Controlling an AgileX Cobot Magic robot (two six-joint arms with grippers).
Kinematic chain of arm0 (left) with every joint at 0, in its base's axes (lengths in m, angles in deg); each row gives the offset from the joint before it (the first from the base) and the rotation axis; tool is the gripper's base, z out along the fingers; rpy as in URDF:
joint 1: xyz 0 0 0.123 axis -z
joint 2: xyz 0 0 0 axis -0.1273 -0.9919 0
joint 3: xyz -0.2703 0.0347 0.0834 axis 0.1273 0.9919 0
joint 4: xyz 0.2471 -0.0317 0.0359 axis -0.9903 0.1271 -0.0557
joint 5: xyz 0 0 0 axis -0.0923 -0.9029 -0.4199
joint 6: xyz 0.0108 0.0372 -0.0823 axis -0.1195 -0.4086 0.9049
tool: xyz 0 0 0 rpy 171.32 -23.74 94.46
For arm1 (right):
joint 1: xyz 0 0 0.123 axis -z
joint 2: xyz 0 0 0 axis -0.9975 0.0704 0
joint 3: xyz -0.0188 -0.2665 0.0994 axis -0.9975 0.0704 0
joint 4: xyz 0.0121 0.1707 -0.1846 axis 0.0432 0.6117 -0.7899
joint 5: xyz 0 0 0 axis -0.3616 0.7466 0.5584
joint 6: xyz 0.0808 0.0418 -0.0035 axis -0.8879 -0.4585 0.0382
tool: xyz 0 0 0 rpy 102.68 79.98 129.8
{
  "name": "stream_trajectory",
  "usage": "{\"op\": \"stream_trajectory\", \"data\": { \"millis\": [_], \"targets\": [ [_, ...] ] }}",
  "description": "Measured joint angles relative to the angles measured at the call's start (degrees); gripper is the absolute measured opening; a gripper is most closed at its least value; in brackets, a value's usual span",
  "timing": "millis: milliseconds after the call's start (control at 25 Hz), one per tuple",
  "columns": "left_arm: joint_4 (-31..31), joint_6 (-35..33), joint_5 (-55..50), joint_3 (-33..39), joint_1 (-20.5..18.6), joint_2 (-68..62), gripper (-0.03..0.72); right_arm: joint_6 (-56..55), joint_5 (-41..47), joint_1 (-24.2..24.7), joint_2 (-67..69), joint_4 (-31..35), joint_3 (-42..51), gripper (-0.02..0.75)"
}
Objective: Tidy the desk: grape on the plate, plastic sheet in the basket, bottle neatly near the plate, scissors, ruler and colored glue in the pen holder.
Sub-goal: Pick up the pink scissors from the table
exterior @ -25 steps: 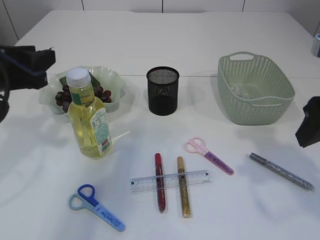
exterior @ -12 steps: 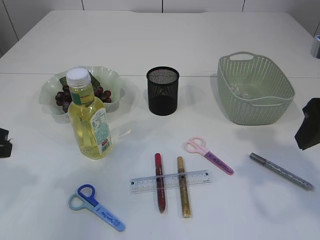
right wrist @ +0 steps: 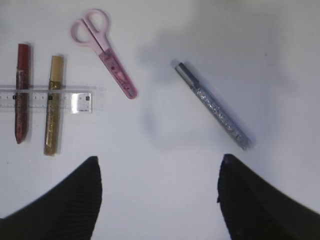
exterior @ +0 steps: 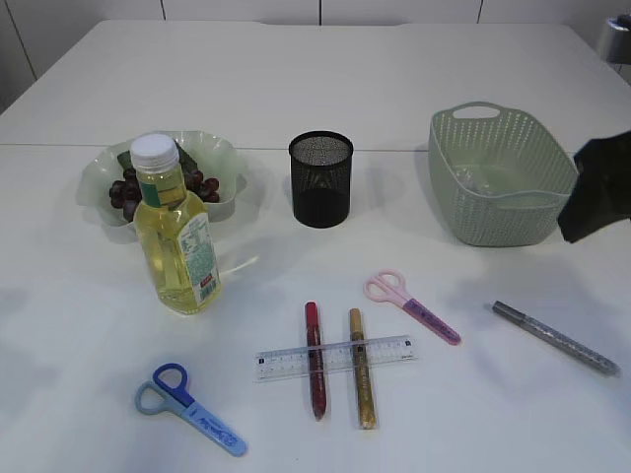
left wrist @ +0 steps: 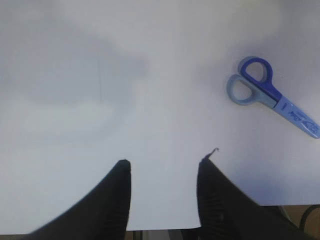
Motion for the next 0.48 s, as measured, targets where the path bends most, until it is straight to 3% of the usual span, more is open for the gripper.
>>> {"op": "stream_trajectory", "data": {
  "millis": [480],
  "targets": [
    [0.10,-1.33,-1.88,0.00,0.00,0.04,0.320,1.95,4.85,-13.71,23.42,-8.59,-20.58,0.563]
  ]
}}
